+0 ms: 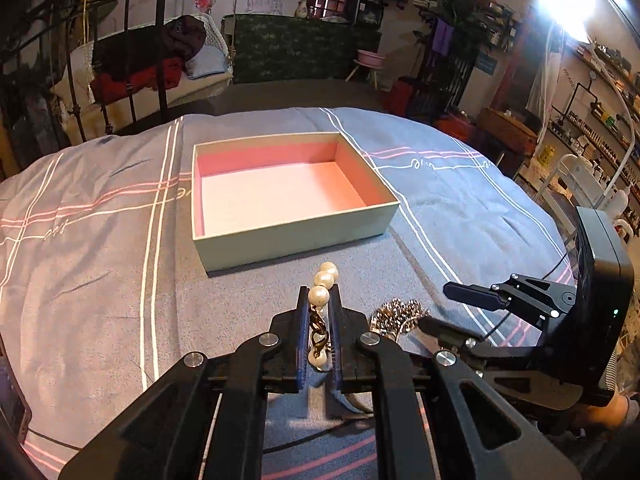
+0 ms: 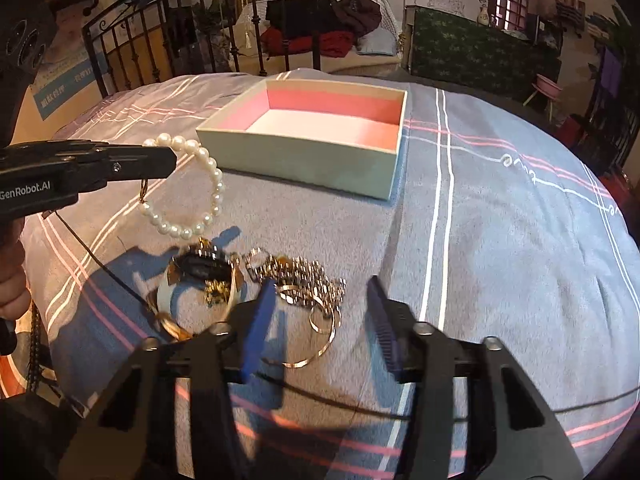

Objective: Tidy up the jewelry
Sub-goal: 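Carry the pearl bracelet into the box and open the left gripper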

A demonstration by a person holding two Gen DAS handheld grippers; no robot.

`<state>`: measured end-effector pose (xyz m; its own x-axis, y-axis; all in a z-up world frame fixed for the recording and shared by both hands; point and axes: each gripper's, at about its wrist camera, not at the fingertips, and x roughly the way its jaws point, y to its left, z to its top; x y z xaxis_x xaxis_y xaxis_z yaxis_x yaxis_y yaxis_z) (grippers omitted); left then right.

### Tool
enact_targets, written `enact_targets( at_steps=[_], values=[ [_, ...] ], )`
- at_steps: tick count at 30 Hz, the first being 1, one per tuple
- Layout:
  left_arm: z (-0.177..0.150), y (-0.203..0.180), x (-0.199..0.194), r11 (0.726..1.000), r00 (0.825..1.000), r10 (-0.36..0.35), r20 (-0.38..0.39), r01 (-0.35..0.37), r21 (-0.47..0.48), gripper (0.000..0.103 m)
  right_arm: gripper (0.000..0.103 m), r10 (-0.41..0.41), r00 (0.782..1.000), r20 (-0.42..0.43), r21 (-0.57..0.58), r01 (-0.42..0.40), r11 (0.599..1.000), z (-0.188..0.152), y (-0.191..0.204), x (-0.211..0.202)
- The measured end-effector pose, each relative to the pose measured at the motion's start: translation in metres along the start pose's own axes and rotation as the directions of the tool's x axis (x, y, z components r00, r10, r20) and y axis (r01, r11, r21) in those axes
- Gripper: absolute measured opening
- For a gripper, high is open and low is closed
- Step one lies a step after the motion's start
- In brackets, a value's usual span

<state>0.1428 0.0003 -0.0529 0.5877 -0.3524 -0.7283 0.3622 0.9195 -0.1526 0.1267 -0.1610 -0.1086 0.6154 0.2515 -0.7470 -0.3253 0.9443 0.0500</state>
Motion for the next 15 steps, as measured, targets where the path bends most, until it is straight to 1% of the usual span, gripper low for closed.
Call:
enact_targets(
  at_steps=[1,3,5,9,12,15],
  values=[
    [0.005,0.002,-0.002,1.0,1.0,0.005,0.013,-0.005,-0.002,0.009,0.001,0.018,1.0,0.022,0.002,-0.018,1.0,0.008,-0.002,-0.001],
    [0.018,0.003,-0.006,1.0,0.999,0.016,0.042,-0.016,0.002,0.009,0.001,0.024,0.997,0.071,-0.007,-0.023,1.0,0.026,-0.003,-0.002],
    [0.031,0.002,-0.011,0.999,0.997,0.03,0.074,-0.031,0.01,0.009,0.001,0.008,0.993,0.119,-0.03,-0.005,1.0,0.043,-0.002,-0.004],
    [0.057,0.004,-0.016,0.998,0.991,0.055,0.121,-0.057,0.01,0.009,0.001,0.003,0.981,0.193,-0.049,0.007,0.999,0.078,-0.004,-0.007],
    [0.073,0.005,-0.014,0.996,0.987,0.082,0.142,-0.084,0.008,0.009,0.001,0.001,0.972,0.235,-0.061,0.014,0.998,0.101,-0.005,-0.007],
    [0.087,0.008,-0.008,0.994,0.982,0.108,0.152,-0.109,-0.001,0.009,0.001,-0.003,0.969,0.246,-0.074,0.022,0.997,0.121,-0.004,-0.001]
  ],
)
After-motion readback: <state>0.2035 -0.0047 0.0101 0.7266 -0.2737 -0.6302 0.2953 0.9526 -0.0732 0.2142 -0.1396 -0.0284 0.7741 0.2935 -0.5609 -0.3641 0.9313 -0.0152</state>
